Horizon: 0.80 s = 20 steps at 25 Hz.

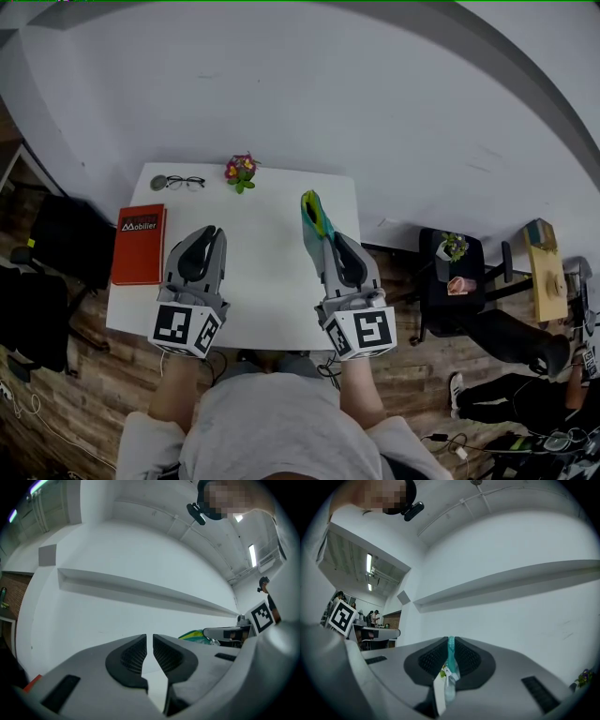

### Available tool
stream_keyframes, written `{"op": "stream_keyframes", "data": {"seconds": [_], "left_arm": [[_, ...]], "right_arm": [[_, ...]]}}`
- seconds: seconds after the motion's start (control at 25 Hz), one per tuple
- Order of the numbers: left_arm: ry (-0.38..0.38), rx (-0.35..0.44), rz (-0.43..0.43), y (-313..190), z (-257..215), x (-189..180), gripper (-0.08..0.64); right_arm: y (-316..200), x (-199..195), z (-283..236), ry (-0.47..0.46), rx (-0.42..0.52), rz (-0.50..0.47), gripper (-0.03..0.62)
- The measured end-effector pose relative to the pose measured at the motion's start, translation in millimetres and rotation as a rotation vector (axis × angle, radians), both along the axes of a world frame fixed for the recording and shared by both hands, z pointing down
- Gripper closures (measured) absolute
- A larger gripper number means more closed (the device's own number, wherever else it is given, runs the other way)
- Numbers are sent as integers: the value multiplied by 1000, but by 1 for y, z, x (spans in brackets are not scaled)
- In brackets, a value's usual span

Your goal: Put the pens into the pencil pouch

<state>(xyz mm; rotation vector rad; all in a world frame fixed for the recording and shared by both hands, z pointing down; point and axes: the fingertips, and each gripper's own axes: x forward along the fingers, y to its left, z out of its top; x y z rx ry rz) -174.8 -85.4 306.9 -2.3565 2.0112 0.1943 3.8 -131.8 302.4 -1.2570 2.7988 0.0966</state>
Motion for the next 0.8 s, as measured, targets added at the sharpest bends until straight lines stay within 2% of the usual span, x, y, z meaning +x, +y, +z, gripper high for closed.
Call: {"op": "stream_keyframes", "data": {"seconds": [0.8], "left_arm": [[-9, 7, 14, 10, -2, -12, 500]], "right_arm": [[18, -8, -2, -1, 6, 28, 534]]}}
